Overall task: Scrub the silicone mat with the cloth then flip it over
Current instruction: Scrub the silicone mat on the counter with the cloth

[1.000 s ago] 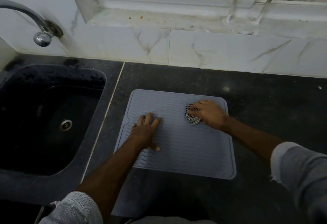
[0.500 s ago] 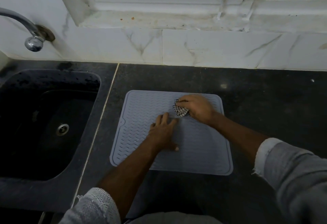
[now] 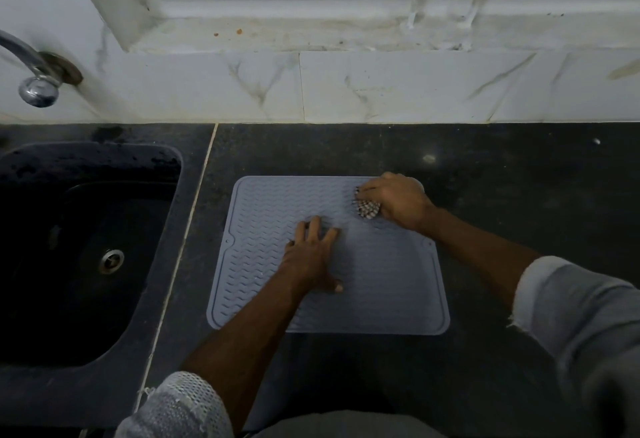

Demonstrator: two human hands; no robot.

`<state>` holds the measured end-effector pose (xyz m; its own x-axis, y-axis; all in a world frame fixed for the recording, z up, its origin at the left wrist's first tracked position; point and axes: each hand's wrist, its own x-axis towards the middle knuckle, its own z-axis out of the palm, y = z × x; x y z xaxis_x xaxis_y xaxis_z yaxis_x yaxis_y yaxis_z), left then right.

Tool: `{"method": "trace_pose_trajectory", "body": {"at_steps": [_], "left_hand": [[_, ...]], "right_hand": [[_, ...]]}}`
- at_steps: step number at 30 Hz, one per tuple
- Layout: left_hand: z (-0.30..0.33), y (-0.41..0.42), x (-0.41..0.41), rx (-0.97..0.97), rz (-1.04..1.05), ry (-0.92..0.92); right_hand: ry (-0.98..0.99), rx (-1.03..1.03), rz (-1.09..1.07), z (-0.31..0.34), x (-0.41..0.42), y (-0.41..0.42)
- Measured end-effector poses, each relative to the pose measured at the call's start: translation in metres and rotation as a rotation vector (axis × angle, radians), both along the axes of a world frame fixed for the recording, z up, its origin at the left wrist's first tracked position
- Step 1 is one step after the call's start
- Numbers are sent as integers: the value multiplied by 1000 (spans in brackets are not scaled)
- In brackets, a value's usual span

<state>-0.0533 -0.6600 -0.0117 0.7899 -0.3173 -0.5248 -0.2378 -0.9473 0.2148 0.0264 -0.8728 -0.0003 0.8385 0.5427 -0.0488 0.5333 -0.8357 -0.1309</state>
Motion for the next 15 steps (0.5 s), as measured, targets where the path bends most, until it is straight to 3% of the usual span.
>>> {"method": "trace_pose_trajectory", "body": {"at_steps": [5,11,15], "left_hand": [[-1,-1,2,34,3,18],[-5,1,0,-5,5,-3],[-3,-2,1,2,11,16]], "right_hand": [[44,28,62,-13,1,34],[-5,59,190,-6,-7,-40],[-72,92,176,-1,-8,-32]]}}
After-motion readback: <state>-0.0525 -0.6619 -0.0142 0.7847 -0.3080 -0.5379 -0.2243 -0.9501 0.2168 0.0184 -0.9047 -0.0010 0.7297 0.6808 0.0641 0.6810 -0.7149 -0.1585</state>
